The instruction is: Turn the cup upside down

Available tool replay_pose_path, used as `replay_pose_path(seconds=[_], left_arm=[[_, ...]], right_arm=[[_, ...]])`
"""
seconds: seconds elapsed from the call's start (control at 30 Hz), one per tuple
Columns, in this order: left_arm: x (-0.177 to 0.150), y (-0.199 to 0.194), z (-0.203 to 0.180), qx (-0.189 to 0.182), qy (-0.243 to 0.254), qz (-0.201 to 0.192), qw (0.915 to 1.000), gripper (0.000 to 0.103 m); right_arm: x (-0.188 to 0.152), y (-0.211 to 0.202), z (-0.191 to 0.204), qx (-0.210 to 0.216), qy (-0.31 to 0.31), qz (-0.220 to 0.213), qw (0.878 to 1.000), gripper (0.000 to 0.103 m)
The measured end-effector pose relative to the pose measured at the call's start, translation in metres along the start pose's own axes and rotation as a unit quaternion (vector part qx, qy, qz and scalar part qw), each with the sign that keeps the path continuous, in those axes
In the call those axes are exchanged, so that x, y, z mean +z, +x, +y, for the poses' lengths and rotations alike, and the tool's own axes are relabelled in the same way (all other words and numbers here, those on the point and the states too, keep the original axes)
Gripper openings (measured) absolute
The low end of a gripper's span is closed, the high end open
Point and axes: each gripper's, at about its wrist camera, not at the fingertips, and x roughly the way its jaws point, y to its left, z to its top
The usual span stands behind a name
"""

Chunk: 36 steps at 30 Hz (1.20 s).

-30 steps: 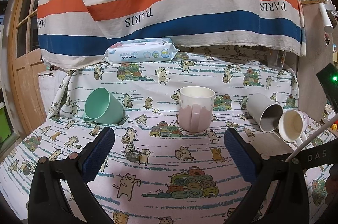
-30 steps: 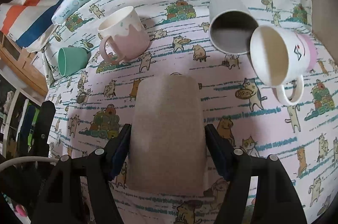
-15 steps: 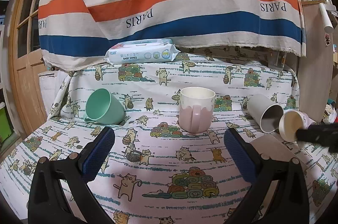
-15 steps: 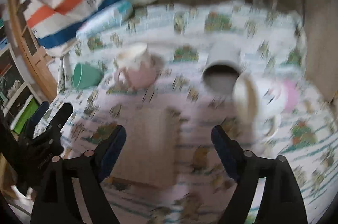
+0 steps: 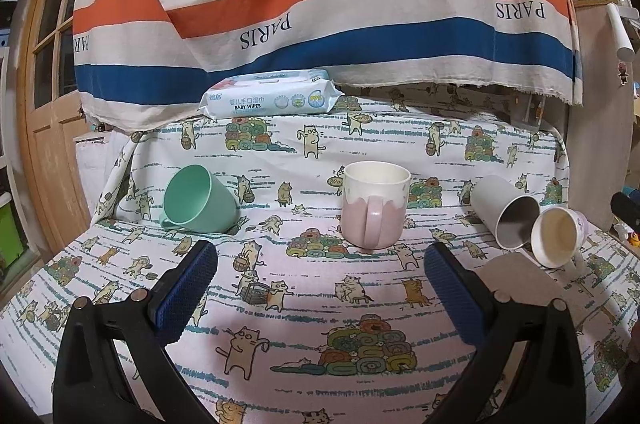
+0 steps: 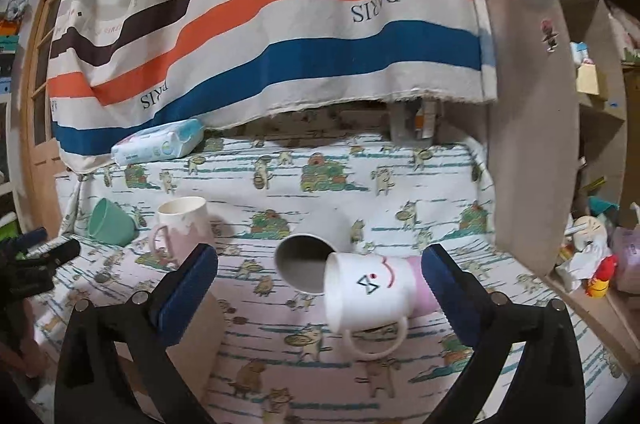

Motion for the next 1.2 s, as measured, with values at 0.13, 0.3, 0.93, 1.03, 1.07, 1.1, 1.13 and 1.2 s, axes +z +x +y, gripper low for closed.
replay_pose_path(seconds=[0.13, 0.3, 0.93, 1.03, 1.07, 1.1, 1.13, 1.2], left_arm=[[0.0, 0.002, -0.001, 0.0, 0.003, 0.002, 1.0, 0.103], [-0.001, 0.004, 0.0, 0.0, 0.0, 0.011, 0.9999, 0.103], [0.043, 0.024, -0.053, -0.022, -0.01, 0.16, 0.9869, 0.103], [0.046, 0.041, -0.067, -0.056, -0.027, 0.229, 0.9715, 0.103], [0.047, 0.047, -0.071, -0.066, -0.036, 0.247, 0.9662, 0.103], [0.047, 0.051, -0.076, -0.072, -0.042, 0.259, 0.9623, 0.103], [0.047, 0.056, -0.081, -0.077, -0.046, 0.271, 0.9584, 0.103], [0.048, 0.066, -0.089, -0.087, -0.059, 0.297, 0.9491, 0.102]], right_arm=[[-0.002, 0.002, -0.007, -0.002, 0.007, 0.006, 1.0, 0.103], [-0.003, 0.011, -0.017, -0.008, 0.016, 0.026, 1.0, 0.103], [-0.007, 0.015, -0.011, -0.046, -0.004, 0.037, 0.998, 0.103], [-0.006, 0.013, -0.017, -0.062, 0.007, 0.035, 0.997, 0.103], [-0.006, 0.013, -0.018, -0.066, 0.01, 0.034, 0.997, 0.103], [-0.005, 0.013, -0.02, -0.07, 0.013, 0.034, 0.997, 0.103], [-0.005, 0.013, -0.021, -0.074, 0.015, 0.034, 0.997, 0.103], [-0.005, 0.012, -0.023, -0.074, 0.018, 0.033, 0.997, 0.103]])
